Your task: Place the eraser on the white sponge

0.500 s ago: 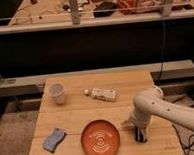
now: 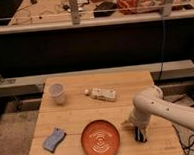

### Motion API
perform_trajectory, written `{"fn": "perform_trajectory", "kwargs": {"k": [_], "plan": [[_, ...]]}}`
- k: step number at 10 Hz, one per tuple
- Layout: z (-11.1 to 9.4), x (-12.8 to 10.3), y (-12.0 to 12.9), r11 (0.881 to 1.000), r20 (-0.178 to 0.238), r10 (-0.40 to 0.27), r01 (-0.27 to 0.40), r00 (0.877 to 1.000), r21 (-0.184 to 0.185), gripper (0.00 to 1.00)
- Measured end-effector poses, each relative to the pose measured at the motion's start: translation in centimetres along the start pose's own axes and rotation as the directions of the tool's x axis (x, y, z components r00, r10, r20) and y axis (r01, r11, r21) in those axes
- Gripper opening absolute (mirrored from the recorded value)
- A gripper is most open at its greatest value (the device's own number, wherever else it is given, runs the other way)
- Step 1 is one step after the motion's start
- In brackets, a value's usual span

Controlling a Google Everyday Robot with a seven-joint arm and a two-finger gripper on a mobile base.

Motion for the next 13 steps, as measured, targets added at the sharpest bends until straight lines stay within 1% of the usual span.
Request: {"fn": "perform_trajectory", "kwargs": {"k": [13], "plan": [[0.23,0.35,-0.23,1.0,0.001,-0.002,0.002,1.0,-0.016,0.8]]}}
